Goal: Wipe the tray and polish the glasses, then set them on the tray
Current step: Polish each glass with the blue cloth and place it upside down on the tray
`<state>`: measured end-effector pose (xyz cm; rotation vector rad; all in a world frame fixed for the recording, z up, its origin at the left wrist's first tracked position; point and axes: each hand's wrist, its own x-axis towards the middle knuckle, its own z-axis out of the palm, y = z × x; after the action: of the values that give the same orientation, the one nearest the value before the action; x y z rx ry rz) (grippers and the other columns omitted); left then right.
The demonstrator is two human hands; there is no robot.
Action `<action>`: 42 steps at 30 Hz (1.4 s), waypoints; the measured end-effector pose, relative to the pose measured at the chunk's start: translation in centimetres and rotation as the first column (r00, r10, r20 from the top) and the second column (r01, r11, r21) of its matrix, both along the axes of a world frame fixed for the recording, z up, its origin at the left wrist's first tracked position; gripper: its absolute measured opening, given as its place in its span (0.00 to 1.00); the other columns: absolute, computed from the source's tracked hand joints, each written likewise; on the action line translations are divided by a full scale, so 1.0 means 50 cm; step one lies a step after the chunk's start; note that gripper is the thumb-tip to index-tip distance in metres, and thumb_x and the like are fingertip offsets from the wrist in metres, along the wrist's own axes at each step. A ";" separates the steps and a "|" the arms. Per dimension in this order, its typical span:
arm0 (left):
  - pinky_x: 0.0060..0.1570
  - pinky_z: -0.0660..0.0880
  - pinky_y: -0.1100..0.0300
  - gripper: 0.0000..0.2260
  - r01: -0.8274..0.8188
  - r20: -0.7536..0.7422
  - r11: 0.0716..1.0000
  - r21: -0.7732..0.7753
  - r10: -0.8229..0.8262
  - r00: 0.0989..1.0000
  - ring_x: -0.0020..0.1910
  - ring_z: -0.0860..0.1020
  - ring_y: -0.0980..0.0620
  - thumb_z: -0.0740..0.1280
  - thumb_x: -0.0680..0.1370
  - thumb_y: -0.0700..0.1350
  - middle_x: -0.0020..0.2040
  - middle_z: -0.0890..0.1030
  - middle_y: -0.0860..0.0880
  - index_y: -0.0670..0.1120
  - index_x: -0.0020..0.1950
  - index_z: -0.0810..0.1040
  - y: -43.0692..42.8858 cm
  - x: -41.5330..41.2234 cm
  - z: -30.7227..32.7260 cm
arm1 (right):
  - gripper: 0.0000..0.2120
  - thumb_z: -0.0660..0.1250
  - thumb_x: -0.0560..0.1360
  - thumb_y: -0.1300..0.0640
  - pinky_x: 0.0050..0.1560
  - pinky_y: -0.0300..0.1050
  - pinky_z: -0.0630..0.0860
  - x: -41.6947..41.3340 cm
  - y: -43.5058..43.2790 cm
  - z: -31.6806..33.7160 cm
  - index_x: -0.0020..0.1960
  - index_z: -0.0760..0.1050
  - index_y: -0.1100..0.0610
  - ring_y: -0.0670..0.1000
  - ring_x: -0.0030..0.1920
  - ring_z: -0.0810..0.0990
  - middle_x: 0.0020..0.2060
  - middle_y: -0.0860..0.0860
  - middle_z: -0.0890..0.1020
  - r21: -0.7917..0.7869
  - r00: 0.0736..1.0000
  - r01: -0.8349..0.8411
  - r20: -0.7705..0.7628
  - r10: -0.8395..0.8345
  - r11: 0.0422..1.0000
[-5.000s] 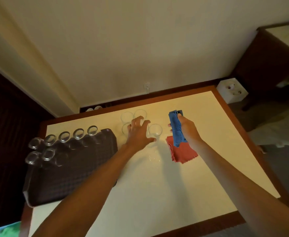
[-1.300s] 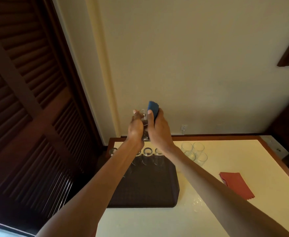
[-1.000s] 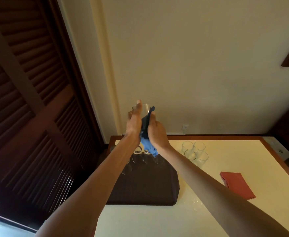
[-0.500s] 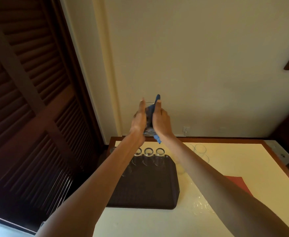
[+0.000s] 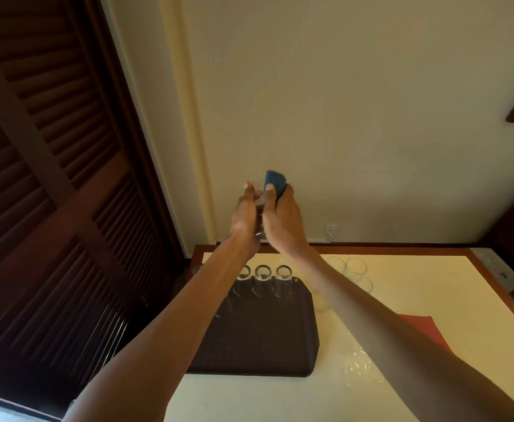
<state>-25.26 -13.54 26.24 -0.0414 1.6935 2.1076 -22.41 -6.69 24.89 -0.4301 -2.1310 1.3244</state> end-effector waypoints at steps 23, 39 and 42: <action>0.58 0.80 0.51 0.26 -0.034 -0.098 0.998 -0.050 0.029 0.995 0.55 0.84 0.49 0.53 0.85 0.64 0.57 0.86 0.46 0.48 0.67 0.81 0.003 0.029 0.025 | 0.32 0.44 0.85 0.41 0.44 0.46 0.78 -0.008 0.039 0.026 0.52 0.79 0.60 0.52 0.40 0.83 0.40 0.54 0.83 -0.357 0.997 -0.020 0.068 0.048 0.934; 0.59 0.81 0.48 0.23 -0.055 -0.078 0.997 -0.050 0.051 0.996 0.54 0.85 0.49 0.56 0.86 0.62 0.55 0.87 0.46 0.49 0.63 0.83 -0.016 0.022 0.026 | 0.19 0.52 0.85 0.43 0.34 0.39 0.78 -0.001 -0.008 0.027 0.58 0.70 0.57 0.49 0.37 0.83 0.41 0.52 0.82 -0.147 0.999 0.005 -0.050 -0.013 0.989; 0.52 0.79 0.56 0.27 -0.068 -0.096 0.996 -0.049 0.063 0.993 0.54 0.83 0.51 0.56 0.83 0.68 0.57 0.85 0.47 0.51 0.64 0.83 -0.013 0.024 0.040 | 0.28 0.49 0.84 0.39 0.41 0.43 0.79 -0.017 0.006 0.043 0.50 0.77 0.59 0.51 0.39 0.83 0.39 0.53 0.83 -0.335 0.999 -0.001 0.037 0.014 0.942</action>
<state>-24.05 -14.19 28.22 -0.0140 1.8254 2.1436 -23.27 -6.37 27.03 -0.5883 -1.9396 1.7038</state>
